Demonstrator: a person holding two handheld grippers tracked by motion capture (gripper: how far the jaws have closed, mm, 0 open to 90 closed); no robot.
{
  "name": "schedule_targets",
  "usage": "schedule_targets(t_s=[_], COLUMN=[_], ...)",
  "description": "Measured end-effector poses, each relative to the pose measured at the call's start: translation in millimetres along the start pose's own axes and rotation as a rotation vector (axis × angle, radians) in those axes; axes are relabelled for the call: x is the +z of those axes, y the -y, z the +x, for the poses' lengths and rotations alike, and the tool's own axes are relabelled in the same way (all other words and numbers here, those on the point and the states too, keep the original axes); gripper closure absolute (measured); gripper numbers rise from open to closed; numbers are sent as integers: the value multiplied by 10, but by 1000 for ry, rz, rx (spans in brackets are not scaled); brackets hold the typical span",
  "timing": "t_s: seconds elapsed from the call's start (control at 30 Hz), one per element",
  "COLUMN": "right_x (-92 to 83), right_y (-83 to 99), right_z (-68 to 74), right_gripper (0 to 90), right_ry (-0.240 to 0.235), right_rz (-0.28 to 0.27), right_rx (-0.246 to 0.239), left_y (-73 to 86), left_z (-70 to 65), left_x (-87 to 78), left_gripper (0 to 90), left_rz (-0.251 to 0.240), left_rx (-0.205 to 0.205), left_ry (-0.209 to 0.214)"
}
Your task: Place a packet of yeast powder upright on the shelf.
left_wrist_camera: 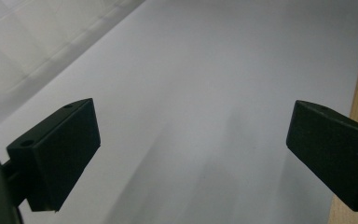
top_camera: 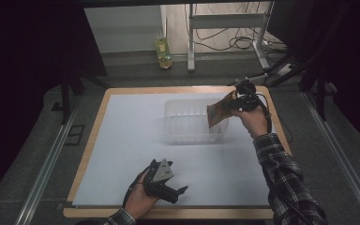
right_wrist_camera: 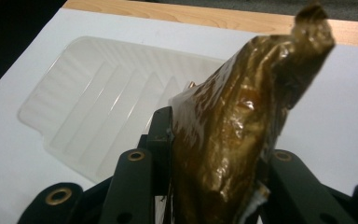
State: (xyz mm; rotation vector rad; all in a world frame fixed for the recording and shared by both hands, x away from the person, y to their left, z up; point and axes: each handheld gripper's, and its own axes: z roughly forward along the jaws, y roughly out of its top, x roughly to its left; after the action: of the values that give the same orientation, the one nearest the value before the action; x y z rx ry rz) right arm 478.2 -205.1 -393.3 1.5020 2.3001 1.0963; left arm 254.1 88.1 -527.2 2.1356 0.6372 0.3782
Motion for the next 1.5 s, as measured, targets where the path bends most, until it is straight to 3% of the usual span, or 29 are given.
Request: schedule_targets(t_s=[0.47, 0.77, 0.97, 1.5], right_x=[206, 390, 544, 612], right_y=[-84, -90, -46, 7], right_z=[-46, -29, -4, 73], right_gripper=[668, 672, 672, 667], right_ry=[-11, -11, -19, -10], right_rz=[-63, -65, -61, -83], right_rx=[57, 74, 77, 57], left_y=[-1, -4, -2, -7], left_z=[-13, -14, -12, -27], left_x=[7, 5, 3, 17], left_gripper=[27, 27, 27, 27], left_rz=[-5, 0, -7, -7], left_rx=[3, 12, 6, 12], left_ry=[2, 1, 3, 4])
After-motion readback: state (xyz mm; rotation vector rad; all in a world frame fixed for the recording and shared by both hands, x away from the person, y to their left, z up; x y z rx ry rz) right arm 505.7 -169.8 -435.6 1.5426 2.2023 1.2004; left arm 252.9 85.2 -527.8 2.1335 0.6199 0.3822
